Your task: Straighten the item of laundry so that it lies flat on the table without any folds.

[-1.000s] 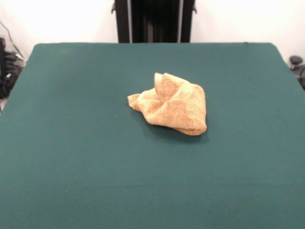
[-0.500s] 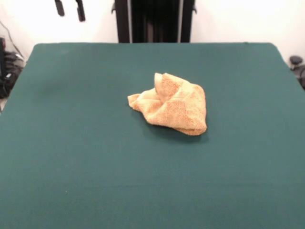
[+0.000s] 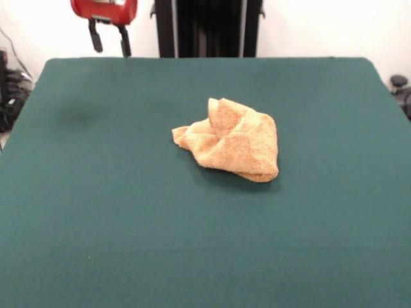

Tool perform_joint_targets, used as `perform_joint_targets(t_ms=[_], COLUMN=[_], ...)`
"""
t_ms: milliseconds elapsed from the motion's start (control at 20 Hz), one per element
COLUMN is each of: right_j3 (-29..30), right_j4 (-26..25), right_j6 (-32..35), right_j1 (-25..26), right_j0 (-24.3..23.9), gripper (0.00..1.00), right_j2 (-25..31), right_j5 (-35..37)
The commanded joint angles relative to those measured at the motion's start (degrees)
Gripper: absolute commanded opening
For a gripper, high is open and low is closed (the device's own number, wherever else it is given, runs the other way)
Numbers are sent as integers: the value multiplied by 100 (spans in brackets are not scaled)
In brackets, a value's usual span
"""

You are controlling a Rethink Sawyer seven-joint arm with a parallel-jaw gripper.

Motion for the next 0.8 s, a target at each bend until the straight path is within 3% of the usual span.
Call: perform_joint_targets(t_ms=[50,250,450,800], right_j3=[-525,-748,-951,-1317], right_j4=[-528,-687,-791,-540], right_j6=[-466,-309,249,1156], right_j1=[640,857,925,1210], right_j0=[360,488,881,1627], gripper=[100,100,100,100], right_j2=[510,434,122,-497], right_j5=[-575,-656,-801,-1072])
